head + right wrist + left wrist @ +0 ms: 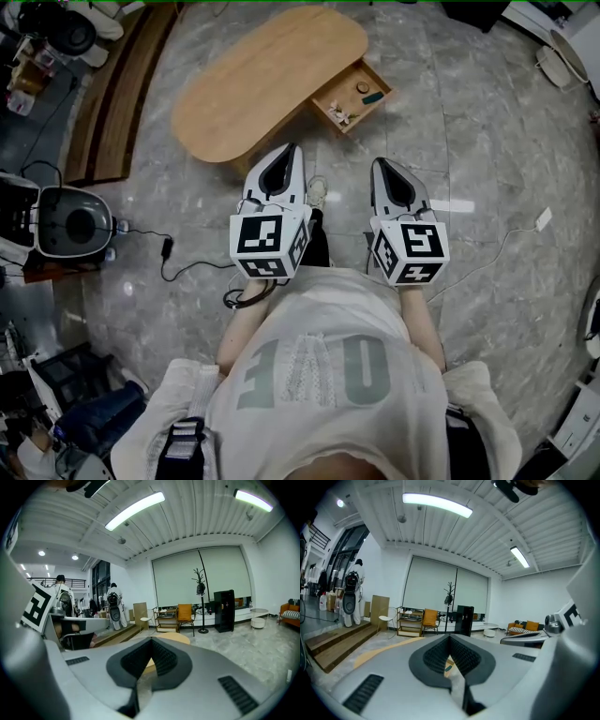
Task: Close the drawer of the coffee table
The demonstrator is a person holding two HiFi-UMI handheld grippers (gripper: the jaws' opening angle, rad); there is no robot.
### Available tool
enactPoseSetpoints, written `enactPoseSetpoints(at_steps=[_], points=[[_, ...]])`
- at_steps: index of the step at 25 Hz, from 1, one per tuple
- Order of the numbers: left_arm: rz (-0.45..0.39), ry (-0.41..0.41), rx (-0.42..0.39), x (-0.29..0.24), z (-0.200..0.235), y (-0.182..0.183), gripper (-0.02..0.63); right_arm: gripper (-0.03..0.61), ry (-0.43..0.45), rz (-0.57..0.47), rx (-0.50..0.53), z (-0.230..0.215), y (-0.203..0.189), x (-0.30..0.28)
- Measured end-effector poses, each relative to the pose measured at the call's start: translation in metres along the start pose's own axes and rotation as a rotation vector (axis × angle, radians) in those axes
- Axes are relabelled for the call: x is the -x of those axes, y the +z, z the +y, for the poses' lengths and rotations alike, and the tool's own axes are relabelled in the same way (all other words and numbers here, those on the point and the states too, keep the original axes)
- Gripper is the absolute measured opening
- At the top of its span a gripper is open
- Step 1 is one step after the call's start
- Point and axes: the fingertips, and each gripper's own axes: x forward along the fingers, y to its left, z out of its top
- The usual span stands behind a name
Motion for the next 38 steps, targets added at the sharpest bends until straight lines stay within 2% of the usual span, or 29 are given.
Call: enactPoseSetpoints(at_steps=[6, 12, 20, 24, 30, 38], points=[[-0.028, -0.029, 0.03, -0.057, 0.017, 0.012, 0.008, 0.006, -0.04, -0.006, 0.042, -0.026, 0.015, -0.038], [-0.024, -0.05, 0.029, -0.131, 0.04, 0.029, 0.008, 0.005, -0.056, 0.001, 0.047, -0.058, 0.041, -0.103], [-0.05, -0.081, -0.042, -0.237, 0.074, 0.066, 0.008, 0.005, -0.073, -0.018, 0.043, -0.105, 0.089, -0.207], [-0.058, -0.101, -0.053, -0.291, 0.087, 0.08, 0.008, 0.005, -0.078, -0.047, 0.038, -0.127, 0.11, -0.252], [-0.062, -0.108, -0.075, -0.341, 0.08, 0.099, 0.008, 0.006, -0.1, -0.053, 0.016, -0.162, 0.126, -0.278], [-0.072, -0.053, -0.06, -0.367, 0.044, 0.106, 0.008, 0.005, -0.042, -0.06, -0.038, -0.205, 0.129, -0.279]])
